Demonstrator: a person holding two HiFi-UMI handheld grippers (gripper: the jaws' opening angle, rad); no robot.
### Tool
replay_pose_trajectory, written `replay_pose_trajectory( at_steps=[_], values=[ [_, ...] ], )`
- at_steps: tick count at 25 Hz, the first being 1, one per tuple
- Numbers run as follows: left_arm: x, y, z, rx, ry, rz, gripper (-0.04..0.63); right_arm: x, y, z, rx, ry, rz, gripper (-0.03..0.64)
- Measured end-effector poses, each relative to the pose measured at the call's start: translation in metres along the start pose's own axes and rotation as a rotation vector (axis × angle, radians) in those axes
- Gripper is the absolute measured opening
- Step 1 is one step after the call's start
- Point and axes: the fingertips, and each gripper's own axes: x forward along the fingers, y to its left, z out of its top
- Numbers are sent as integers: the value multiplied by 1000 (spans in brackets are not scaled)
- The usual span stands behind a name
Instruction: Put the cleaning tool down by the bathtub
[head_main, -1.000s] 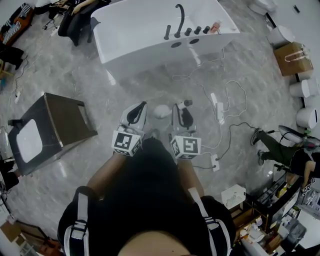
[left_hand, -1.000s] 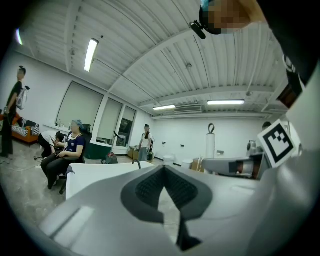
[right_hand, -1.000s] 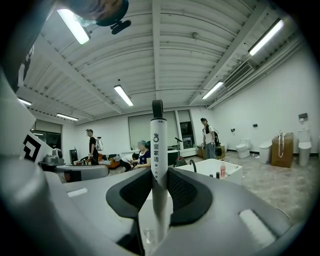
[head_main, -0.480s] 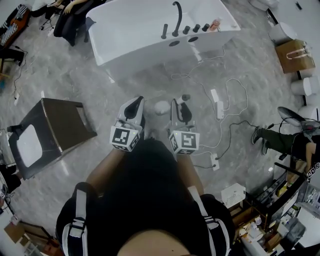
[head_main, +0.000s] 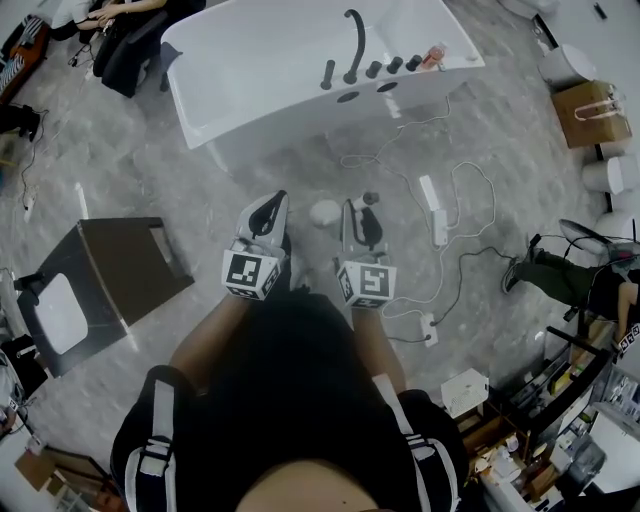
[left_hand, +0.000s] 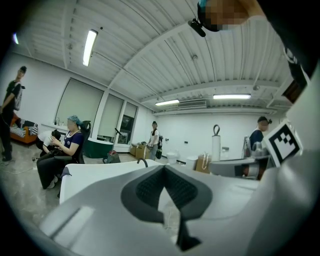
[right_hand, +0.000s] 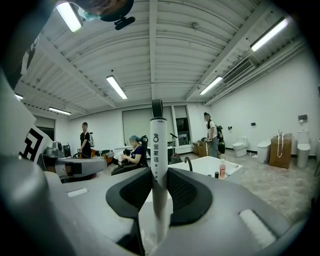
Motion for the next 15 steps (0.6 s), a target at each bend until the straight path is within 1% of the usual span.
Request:
replay_pose_trajectory(
  at_steps=[3,7,11,15],
  values=[
    [18,15,-4,-1,11,0,8,22,-5,-3,0,6,-10,98],
    [40,36,-19,-16,26,0,8,51,-12,-17,-5,22,-28,98],
    [56,49,-42,-46,54,5,8,74,-19,-39,-5,61,-43,98],
    [75,61,-62,-54,71,2,8,95,-26,-60,-4,85,-55,98]
  ],
)
